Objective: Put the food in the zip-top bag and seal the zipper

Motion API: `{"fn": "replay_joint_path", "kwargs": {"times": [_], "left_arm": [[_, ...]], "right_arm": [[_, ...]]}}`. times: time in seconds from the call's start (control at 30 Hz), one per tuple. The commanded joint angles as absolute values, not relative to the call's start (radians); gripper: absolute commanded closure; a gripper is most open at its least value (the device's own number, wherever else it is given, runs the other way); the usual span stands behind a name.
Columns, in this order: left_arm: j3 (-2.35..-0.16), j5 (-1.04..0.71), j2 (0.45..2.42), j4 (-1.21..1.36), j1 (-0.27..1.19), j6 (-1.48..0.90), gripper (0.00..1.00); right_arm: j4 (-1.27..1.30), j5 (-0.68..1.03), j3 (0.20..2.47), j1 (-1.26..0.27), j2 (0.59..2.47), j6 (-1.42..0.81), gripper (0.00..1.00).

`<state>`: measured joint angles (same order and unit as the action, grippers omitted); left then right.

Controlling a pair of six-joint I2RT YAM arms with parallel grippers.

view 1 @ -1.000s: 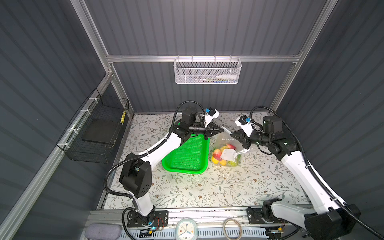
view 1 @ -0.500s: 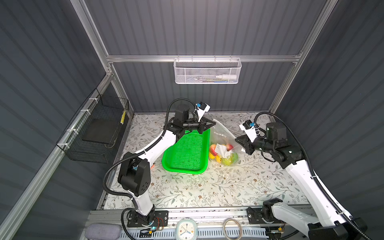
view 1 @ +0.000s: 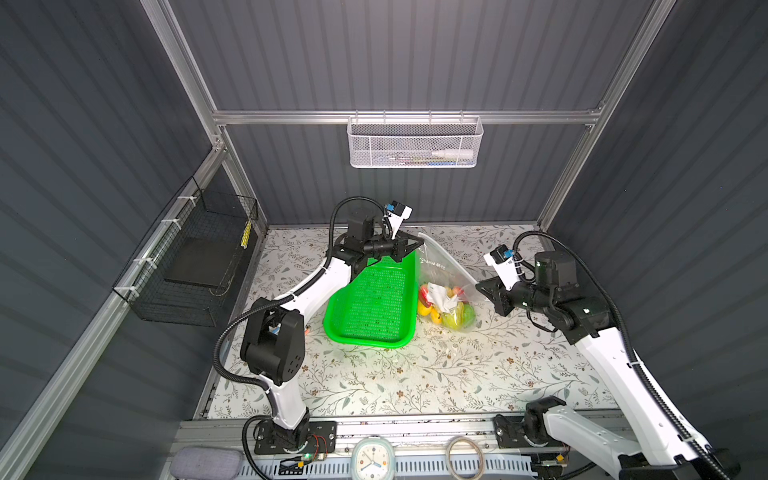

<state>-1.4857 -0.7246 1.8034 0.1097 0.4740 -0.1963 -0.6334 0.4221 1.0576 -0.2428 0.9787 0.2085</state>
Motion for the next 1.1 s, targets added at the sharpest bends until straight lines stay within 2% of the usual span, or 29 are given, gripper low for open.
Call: {"fn": "replay_joint_path", "kwargs": {"times": [0.0,0.57,1.07], "left_arm": [[-1.518,-0.640,1.815,0.146,0.426,-0.217,1.00],[-1.504,-0.645,1.813,0.146,0.426,-0.227,1.00],[-1.485,-0.682,1.804,0.152,0.468,-0.237,1.00]], "right_arm": [[-0.766,0.376,1.026,-0.241,0.938,0.176,0.97],[-0.847,0.272,0.985,-0.241,0.845,0.178,0.96],[-0.780,0.318,1.011,-0.241,0.885,0.170,0.95]]}}
